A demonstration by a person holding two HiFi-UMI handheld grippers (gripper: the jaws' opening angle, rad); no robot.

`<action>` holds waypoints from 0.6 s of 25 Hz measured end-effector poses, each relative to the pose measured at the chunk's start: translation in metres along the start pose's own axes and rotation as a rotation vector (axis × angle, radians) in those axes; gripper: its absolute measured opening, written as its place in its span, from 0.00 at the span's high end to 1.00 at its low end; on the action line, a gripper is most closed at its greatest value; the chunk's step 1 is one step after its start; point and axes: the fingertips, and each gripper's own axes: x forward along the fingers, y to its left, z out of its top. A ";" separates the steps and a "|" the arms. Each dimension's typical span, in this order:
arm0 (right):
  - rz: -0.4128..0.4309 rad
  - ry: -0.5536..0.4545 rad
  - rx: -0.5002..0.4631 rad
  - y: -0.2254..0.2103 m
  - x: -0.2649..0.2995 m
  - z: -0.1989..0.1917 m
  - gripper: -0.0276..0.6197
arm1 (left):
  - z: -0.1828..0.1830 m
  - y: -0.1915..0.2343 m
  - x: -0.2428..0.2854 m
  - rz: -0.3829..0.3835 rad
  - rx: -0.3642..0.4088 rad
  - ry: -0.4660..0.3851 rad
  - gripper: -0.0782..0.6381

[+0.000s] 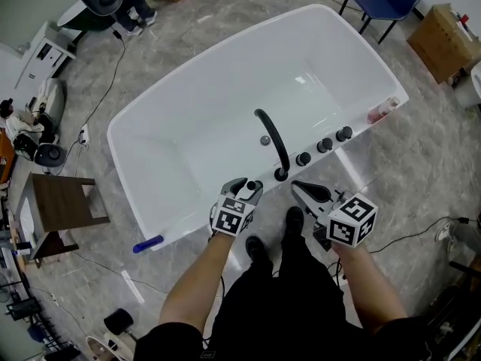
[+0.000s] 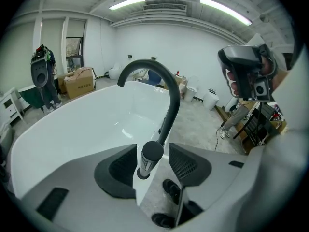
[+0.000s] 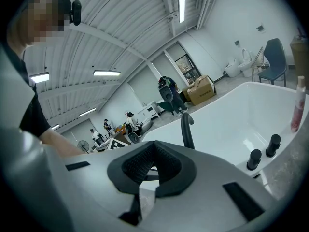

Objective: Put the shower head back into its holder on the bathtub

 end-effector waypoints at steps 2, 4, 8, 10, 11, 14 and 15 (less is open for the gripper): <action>0.001 -0.004 -0.005 0.005 0.002 0.002 0.93 | 0.004 0.000 -0.006 -0.002 -0.003 -0.017 0.58; 0.005 -0.008 -0.015 0.010 0.005 0.006 0.93 | 0.009 0.001 -0.013 -0.004 -0.007 -0.037 0.58; 0.018 -0.003 -0.046 0.024 0.010 0.012 0.93 | 0.016 0.000 -0.026 -0.013 -0.028 -0.080 0.58; 0.021 -0.001 -0.061 0.033 0.014 0.012 0.93 | 0.017 0.001 -0.035 -0.018 -0.042 -0.105 0.58; 0.021 0.000 -0.069 0.038 0.016 0.012 0.93 | 0.018 0.003 -0.041 -0.015 -0.050 -0.125 0.59; 0.021 0.000 -0.093 0.055 0.020 0.011 0.93 | 0.024 0.009 -0.069 0.003 -0.090 -0.222 0.62; 0.020 -0.001 -0.102 0.062 0.021 0.010 0.93 | 0.026 0.010 -0.079 0.004 -0.103 -0.254 0.62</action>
